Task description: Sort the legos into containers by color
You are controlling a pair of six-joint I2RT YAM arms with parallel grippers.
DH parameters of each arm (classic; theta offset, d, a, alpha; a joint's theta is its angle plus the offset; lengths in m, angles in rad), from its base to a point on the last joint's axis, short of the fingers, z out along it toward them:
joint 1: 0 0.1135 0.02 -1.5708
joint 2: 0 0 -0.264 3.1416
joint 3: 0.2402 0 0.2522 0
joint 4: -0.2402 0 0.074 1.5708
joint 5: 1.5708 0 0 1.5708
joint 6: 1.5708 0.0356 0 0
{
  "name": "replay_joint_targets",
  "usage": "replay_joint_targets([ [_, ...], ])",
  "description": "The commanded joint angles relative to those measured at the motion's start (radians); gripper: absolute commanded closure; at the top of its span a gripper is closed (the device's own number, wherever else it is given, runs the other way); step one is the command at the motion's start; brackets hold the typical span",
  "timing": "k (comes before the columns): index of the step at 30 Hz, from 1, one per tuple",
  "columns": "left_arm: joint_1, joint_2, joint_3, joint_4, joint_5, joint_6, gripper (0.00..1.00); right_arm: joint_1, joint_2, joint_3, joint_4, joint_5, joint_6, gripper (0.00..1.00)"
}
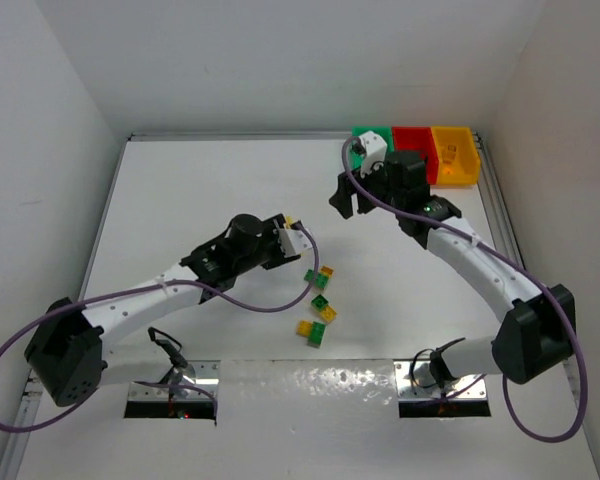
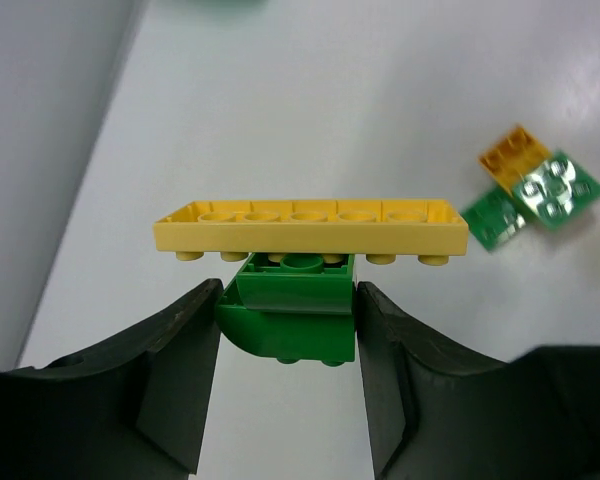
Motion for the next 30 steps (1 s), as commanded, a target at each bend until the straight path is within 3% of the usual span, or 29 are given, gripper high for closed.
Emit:
replay_joint_targets([
  [1,0.012,-0.057,0.023,0.173,-0.05,-0.083,1.0,0.005,0.037,0.094,-0.075,-0.178,0.04,0.3],
  [6,0.012,-0.091,0.0,0.266,-0.053,-0.084,1.0,0.013,0.045,0.073,-0.018,-0.474,0.044,0.32],
  [9,0.012,-0.092,-0.002,0.285,-0.046,-0.075,1.0,0.036,0.06,0.07,-0.032,-0.543,0.026,0.32],
  [17,0.012,-0.092,-0.002,0.28,0.016,-0.021,1.0,0.059,0.066,0.025,0.052,-0.617,0.076,0.29],
  [23,0.012,-0.091,-0.002,0.276,0.034,-0.029,1.0,0.099,0.085,0.016,0.094,-0.576,0.102,0.29],
  [26,0.012,-0.094,0.0,0.276,0.048,-0.038,1.0,0.108,0.111,0.024,0.105,-0.583,0.128,0.4],
  [27,0.012,-0.095,0.0,0.277,0.048,-0.041,1.0,0.108,0.116,0.027,0.105,-0.582,0.133,0.5],
  [29,0.012,-0.095,-0.002,0.28,0.043,-0.046,1.0,0.11,0.123,0.031,0.105,-0.574,0.133,0.6],
  [30,0.012,-0.097,-0.002,0.279,0.036,-0.051,1.0,0.108,0.119,0.028,0.105,-0.568,0.129,0.72],
])
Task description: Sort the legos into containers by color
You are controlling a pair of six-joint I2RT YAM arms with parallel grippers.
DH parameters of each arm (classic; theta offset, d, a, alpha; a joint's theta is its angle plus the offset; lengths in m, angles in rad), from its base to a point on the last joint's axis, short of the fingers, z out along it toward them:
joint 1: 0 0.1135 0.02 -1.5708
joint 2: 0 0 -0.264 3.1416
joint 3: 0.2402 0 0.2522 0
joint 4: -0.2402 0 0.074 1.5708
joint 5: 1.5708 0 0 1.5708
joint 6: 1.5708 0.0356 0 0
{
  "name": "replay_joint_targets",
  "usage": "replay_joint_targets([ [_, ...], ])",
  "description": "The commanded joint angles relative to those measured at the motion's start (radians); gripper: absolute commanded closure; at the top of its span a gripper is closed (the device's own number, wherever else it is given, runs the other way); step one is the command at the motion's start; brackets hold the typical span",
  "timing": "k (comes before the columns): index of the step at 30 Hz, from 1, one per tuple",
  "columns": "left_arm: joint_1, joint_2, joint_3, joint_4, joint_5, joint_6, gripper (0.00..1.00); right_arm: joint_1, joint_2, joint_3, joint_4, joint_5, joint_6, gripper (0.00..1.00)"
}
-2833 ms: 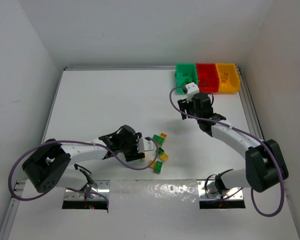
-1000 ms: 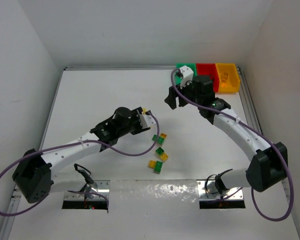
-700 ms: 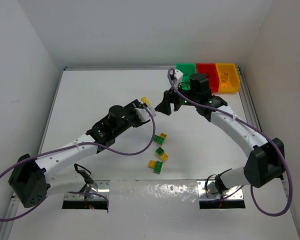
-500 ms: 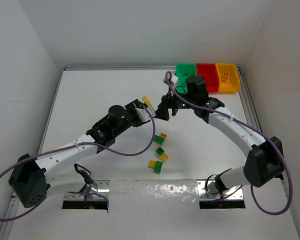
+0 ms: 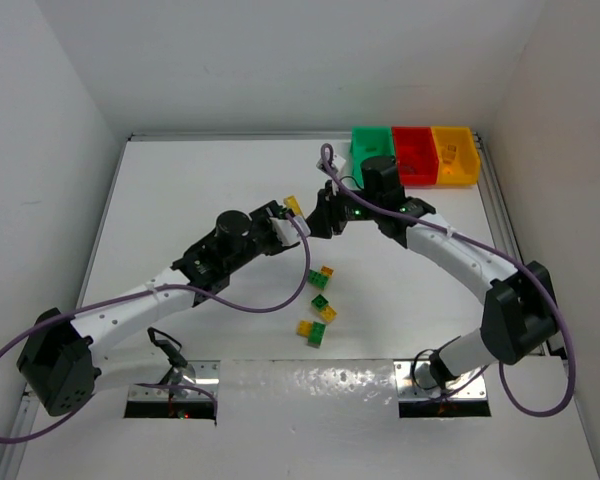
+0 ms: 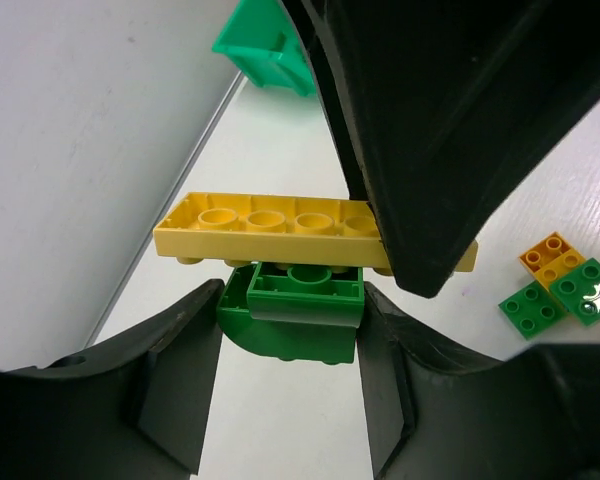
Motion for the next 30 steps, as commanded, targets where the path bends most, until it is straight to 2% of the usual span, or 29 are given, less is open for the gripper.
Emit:
replay_joint_targets([
  [1,0.006,-0.025,0.004,0.064,0.023,-0.022,1.0,0.012,-0.002,0.007,0.044,-0.011,0.007,0.77],
  [2,0.006,-0.025,0.003,0.059,0.021,-0.023,1.0,0.014,-0.005,0.007,0.043,-0.003,-0.006,0.81],
  [3,0.006,-0.026,-0.002,0.047,0.018,-0.019,1.0,0.012,-0.01,0.008,0.035,0.011,-0.016,0.9],
  [6,0.006,-0.032,-0.028,0.038,0.0,-0.01,1.0,0.012,-0.036,0.004,0.011,0.024,-0.043,1.0],
  [12,0.006,-0.039,-0.092,0.035,-0.121,-0.005,1.0,-0.032,-0.091,-0.032,-0.034,0.068,-0.086,1.0],
  [18,0.006,-0.054,-0.126,0.018,-0.125,-0.008,1.0,-0.106,-0.128,-0.078,0.044,0.022,-0.011,1.0],
  [21,0.006,-0.057,-0.128,0.006,-0.126,-0.02,1.0,-0.127,-0.129,-0.072,0.041,0.076,-0.004,1.0],
  [23,0.006,-0.057,-0.125,-0.002,-0.128,-0.033,1.0,-0.141,-0.128,-0.075,0.044,0.145,0.027,1.0],
  [26,0.006,-0.056,-0.116,-0.005,-0.139,-0.069,1.0,-0.167,-0.094,-0.056,0.06,0.415,0.062,1.0],
  [27,0.006,-0.054,-0.117,-0.004,-0.142,-0.098,1.0,-0.179,-0.042,0.003,0.005,0.584,0.05,1.0],
  [28,0.006,-0.054,-0.117,0.0,-0.143,-0.099,1.0,-0.19,-0.042,0.048,-0.029,0.653,0.05,1.0],
  [30,0.006,-0.056,-0.122,0.004,-0.157,-0.129,1.0,-0.219,0.088,0.219,-0.096,0.821,0.03,1.0],
])
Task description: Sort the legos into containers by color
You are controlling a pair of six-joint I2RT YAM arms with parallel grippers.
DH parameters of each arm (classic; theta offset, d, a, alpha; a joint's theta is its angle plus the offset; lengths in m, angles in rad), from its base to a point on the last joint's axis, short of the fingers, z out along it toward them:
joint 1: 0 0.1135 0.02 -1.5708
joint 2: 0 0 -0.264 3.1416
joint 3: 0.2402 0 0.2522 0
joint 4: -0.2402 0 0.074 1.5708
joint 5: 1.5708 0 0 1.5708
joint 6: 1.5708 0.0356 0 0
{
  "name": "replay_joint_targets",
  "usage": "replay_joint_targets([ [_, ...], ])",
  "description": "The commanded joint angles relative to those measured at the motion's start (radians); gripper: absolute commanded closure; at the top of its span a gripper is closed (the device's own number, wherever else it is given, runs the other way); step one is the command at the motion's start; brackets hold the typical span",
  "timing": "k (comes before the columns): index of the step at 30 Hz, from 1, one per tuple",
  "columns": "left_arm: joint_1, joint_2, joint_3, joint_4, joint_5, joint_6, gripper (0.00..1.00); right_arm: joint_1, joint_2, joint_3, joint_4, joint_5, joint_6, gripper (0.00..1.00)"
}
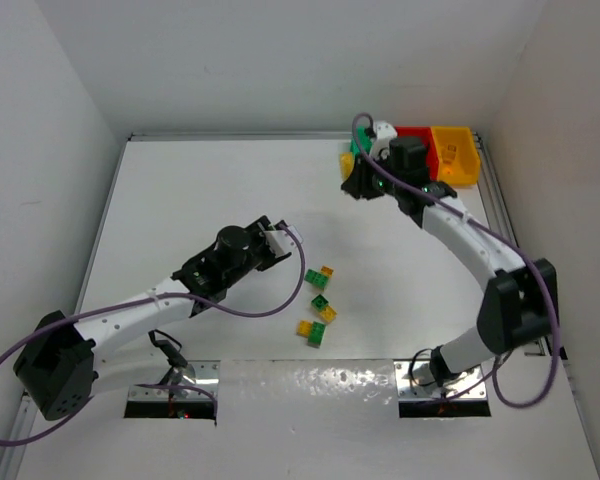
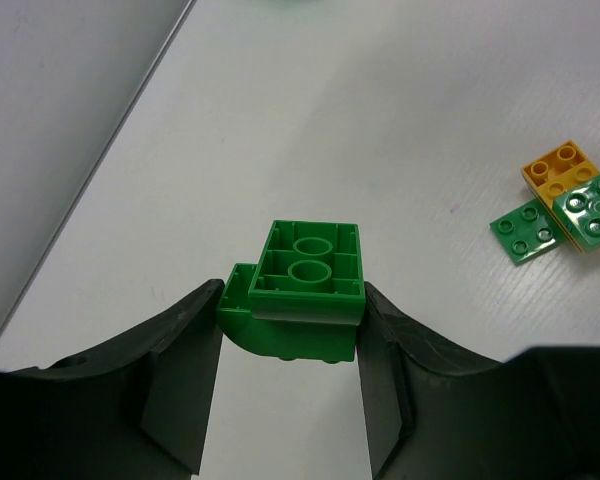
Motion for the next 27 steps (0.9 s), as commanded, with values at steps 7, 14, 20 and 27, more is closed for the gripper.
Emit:
replay_joint_targets([
  [7,0.006,-0.086,-0.044,0.048,-0.046,-0.113,1.0,-0.12,0.45,0.504,-0.065,0.737,-0.061,1.0],
  [14,0.012,-0.11,-0.104,0.066,-0.064,-0.134,1.0,-0.242,0.629,0.649,0.007,0.871,-0.017,1.0],
  [20,0.052,-0.086,-0.118,0.093,-0.053,-0.156,1.0,-0.294,0.749,0.755,0.053,0.986,-0.182,1.0],
  [27,0.11,-0.017,-0.095,0.099,-0.033,-0.174,1.0,-0.333,0.87,0.796,0.2,1.092,-0.431,1.0],
])
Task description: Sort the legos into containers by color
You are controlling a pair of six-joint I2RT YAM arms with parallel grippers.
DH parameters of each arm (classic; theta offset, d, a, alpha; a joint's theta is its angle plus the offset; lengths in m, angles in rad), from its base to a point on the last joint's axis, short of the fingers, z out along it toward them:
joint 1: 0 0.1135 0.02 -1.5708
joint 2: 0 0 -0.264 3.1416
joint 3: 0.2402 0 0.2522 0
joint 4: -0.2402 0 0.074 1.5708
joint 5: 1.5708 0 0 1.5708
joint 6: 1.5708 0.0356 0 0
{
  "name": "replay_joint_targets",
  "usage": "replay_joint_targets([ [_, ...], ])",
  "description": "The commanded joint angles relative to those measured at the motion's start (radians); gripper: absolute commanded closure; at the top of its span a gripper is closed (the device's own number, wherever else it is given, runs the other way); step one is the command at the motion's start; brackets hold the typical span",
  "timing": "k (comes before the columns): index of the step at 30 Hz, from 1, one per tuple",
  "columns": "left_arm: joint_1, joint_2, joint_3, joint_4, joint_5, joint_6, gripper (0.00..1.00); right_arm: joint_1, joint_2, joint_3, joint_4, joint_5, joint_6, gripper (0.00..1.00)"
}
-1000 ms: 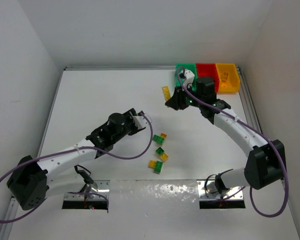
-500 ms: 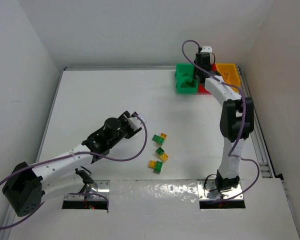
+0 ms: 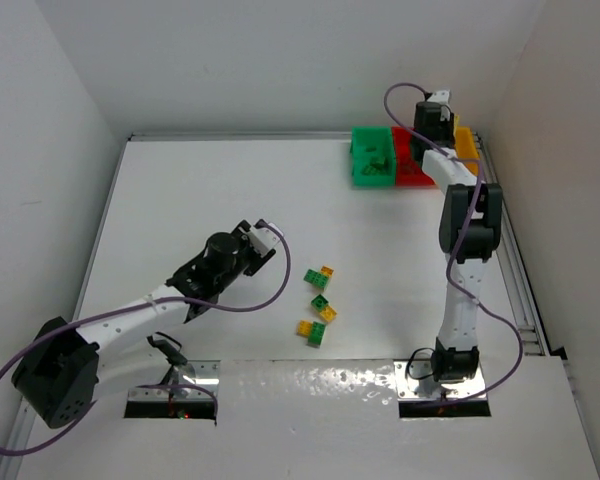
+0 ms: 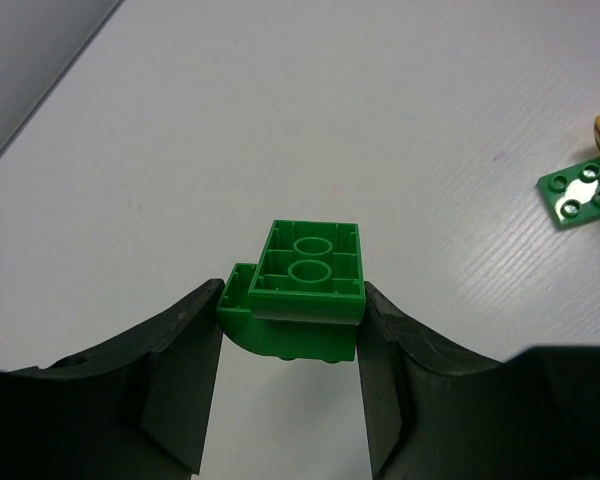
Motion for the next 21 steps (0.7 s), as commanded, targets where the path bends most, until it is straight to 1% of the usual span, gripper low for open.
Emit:
replay_joint_targets([
  [1,0.03,0.031,0.032,0.052,0.016,-0.03,1.0,-0.042,0.054,0.071,0.074,0.056,-0.114,1.0],
  [4,0.042,0.061,0.049,0.061,0.031,-0.018,1.0,-0.068,0.094,0.106,0.067,0.022,-0.12,0.93],
  [7,0.056,0.103,0.07,0.072,0.045,-0.002,1.0,-0.082,0.106,0.106,0.086,-0.01,-0.14,0.83],
  [10,0.062,0.129,0.085,0.089,0.05,0.007,1.0,-0.088,0.106,0.098,0.105,-0.042,-0.14,0.71],
  [11,0.063,0.137,0.09,0.098,0.051,0.011,1.0,-0.09,0.107,0.1,0.112,-0.068,-0.151,0.65],
  [15,0.065,0.141,0.095,0.104,0.06,0.014,1.0,-0.09,0.109,0.112,0.116,-0.072,-0.16,0.45],
  [18,0.065,0.138,0.096,0.094,0.066,0.007,1.0,-0.09,0.091,0.094,0.107,-0.104,-0.166,0.37],
  [19,0.065,0.137,0.096,0.092,0.069,0.004,1.0,-0.09,0.074,0.089,0.102,-0.113,-0.158,0.33],
  [21,0.065,0.131,0.096,0.087,0.073,0.002,1.0,-0.087,0.054,0.065,0.1,-0.11,-0.126,0.3],
])
